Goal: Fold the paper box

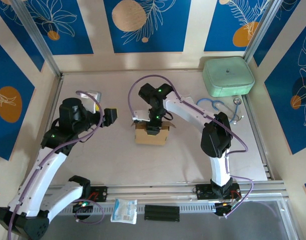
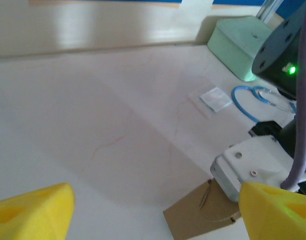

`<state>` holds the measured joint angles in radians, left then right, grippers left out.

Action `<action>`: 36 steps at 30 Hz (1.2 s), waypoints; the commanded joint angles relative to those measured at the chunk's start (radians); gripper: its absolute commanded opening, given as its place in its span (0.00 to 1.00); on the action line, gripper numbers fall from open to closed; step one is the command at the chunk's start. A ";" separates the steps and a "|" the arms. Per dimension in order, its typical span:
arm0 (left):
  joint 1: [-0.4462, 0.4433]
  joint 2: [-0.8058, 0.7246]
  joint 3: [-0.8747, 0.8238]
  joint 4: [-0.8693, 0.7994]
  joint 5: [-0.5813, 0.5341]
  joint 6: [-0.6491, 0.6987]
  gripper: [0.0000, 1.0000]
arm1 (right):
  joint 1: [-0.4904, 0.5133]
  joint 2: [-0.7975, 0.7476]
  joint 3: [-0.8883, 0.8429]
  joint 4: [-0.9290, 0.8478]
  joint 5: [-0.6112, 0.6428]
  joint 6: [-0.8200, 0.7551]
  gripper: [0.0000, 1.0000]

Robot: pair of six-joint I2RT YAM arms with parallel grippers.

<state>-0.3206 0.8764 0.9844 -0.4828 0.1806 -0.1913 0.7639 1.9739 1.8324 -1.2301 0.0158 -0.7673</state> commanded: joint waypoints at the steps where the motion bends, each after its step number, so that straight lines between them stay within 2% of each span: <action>1: 0.007 0.000 -0.038 0.022 0.060 -0.015 0.85 | 0.011 -0.020 0.006 0.019 -0.024 0.006 0.57; 2: 0.008 0.005 -0.046 0.026 0.071 -0.018 0.85 | 0.012 -0.023 0.005 0.020 -0.026 0.009 0.64; 3: 0.007 0.012 -0.052 0.026 0.080 -0.021 0.85 | 0.012 -0.026 0.005 0.021 -0.027 0.010 0.68; 6: 0.007 0.025 -0.062 0.026 0.098 -0.022 0.85 | 0.014 -0.044 0.004 0.024 -0.031 0.013 0.72; 11: 0.007 0.033 -0.072 0.027 0.123 -0.029 0.85 | 0.017 -0.075 0.003 0.022 -0.059 0.020 0.74; 17: 0.007 0.044 -0.080 0.046 0.196 -0.012 0.85 | 0.015 -0.143 0.002 0.070 -0.103 0.053 0.92; 22: 0.005 0.074 -0.063 0.039 0.258 0.005 0.85 | 0.001 -0.220 -0.025 0.165 -0.134 0.128 0.97; 25: 0.005 0.089 -0.050 0.032 0.291 0.008 0.85 | -0.028 -0.294 -0.085 0.268 -0.165 0.259 0.96; 32: 0.003 0.110 -0.037 -0.020 0.310 0.022 0.85 | -0.184 -0.569 -0.434 0.520 -0.174 0.838 0.96; 34: 0.003 0.117 -0.032 -0.029 0.312 0.038 0.85 | -0.239 -0.649 -0.545 0.559 -0.241 0.942 0.96; 36: 0.002 0.128 -0.028 -0.035 0.318 0.058 0.85 | -0.285 -0.723 -0.647 0.590 -0.287 0.979 0.96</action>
<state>-0.3206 0.9943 0.9154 -0.4919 0.4618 -0.1791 0.5125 1.3300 1.2831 -0.7246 -0.1688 -0.0078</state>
